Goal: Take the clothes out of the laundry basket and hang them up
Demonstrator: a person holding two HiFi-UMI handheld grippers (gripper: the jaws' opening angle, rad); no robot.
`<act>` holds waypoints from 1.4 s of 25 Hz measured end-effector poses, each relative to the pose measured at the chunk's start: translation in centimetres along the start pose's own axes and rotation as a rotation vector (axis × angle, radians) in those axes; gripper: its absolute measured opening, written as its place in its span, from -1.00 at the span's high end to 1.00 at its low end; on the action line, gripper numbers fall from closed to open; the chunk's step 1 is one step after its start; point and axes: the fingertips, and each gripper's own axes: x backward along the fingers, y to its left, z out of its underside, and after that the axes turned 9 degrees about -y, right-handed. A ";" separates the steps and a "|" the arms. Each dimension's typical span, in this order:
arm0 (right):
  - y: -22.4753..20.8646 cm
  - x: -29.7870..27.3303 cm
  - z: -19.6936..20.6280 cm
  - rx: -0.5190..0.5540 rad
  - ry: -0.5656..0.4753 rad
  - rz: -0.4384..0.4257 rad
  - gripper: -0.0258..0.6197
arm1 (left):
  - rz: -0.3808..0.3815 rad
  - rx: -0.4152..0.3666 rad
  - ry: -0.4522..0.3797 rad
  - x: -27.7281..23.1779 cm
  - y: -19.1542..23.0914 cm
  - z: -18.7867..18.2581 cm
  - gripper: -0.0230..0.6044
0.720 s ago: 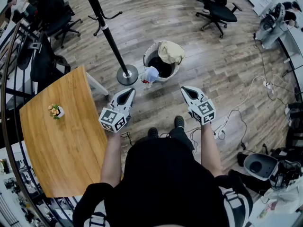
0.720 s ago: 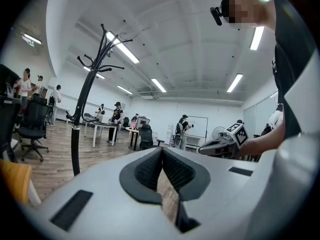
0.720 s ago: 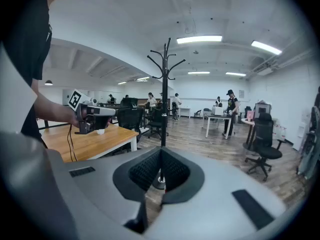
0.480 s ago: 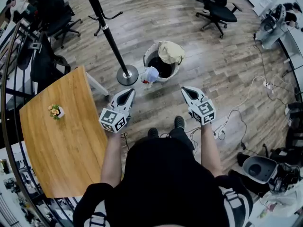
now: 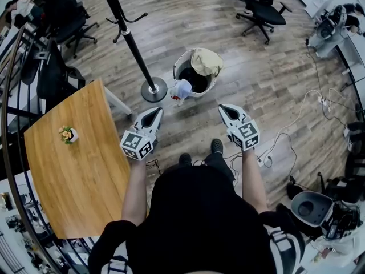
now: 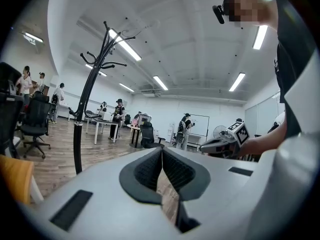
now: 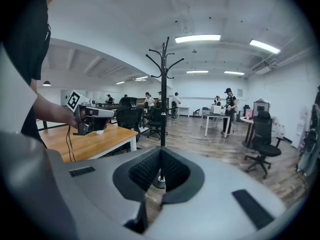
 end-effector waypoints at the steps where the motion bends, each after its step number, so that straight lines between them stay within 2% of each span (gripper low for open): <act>1: 0.1 0.0 0.3 -0.001 0.002 -0.002 0.90 | 0.000 0.000 0.001 0.1 0.0 0.0 0.86; 13: 0.3 0.0 -0.2 0.003 0.007 0.021 0.90 | 0.009 -0.001 0.013 0.2 0.2 0.3 0.86; 23: 0.3 -0.4 0.9 -0.015 0.024 0.029 0.90 | 0.002 0.007 0.036 0.6 0.9 1.2 0.86; 35: -2.0 -4.7 1.2 -0.026 0.019 -0.023 0.90 | -0.039 -0.008 0.055 -1.5 3.6 0.9 0.86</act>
